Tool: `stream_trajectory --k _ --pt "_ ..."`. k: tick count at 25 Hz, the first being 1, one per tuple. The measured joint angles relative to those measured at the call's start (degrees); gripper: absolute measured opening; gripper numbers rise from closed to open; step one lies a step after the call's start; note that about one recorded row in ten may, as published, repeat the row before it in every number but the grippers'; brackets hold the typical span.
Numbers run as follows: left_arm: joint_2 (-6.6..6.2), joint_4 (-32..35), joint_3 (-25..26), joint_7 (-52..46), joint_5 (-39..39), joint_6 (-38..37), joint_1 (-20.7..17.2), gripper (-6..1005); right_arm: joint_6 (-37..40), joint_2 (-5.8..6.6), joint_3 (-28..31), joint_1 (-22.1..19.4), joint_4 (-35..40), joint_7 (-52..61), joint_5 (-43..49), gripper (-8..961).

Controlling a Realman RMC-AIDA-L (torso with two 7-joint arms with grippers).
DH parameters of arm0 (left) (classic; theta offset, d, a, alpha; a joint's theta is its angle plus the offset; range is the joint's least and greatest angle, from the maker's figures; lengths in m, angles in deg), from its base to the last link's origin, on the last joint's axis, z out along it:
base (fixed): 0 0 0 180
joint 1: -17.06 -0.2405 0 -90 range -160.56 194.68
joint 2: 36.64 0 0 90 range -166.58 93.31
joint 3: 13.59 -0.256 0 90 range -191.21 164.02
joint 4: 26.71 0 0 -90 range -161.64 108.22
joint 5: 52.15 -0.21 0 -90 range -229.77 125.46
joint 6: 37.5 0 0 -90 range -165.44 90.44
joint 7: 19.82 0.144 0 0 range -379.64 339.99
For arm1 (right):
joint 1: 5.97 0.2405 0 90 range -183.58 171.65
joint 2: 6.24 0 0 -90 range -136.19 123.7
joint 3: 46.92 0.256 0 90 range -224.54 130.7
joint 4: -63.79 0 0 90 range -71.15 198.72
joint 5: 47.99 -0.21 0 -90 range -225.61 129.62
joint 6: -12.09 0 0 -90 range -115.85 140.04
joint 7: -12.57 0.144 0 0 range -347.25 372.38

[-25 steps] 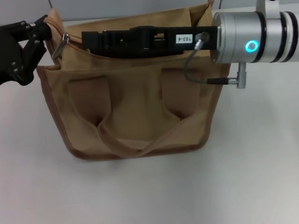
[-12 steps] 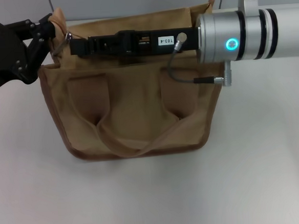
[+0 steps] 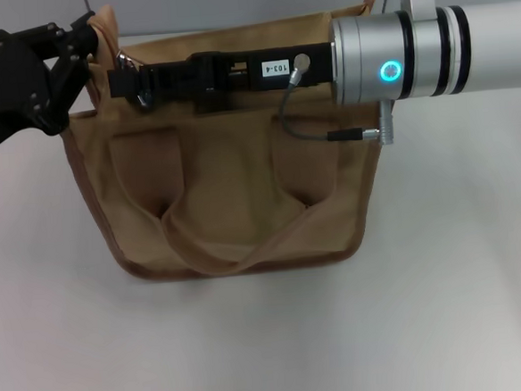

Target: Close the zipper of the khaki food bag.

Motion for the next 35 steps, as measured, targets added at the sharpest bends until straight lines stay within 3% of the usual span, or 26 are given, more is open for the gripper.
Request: stream_trajectory --k 16,21,27,32,33,35 --pt "0.29 0.0 -0.4 -0.1 0.4 -0.1 -0.6 28 -2.5 -0.01 -2.2 0.3 0.3 -2.6 -0.7 343" --pt "0.4 0.0 -0.4 0.1 0.5 -0.1 -0.6 27 -2.6 -0.01 -2.2 -0.1 0.6 -3.3 -0.7 119" --pt "0.41 -0.1 0.0 -0.2 1.7 -0.1 -0.9 27 -2.9 -0.01 -2.2 -1.2 1.2 -3.6 -0.6 5" --pt "-0.17 -0.2 0.0 -1.7 4.0 0.3 -2.1 28 -3.2 0.12 -3.2 -6.1 5.9 -1.0 -0.2 25" --pt "-0.36 -0.2 0.0 -2.0 4.3 0.4 -2.5 28 -3.2 0.21 -4.1 -10.0 10.1 1.1 -0.1 29" --pt "-0.49 -0.2 0.1 -2.1 4.5 0.4 -2.6 28 -3.2 0.26 -4.5 -11.8 11.9 2.0 -0.1 36"
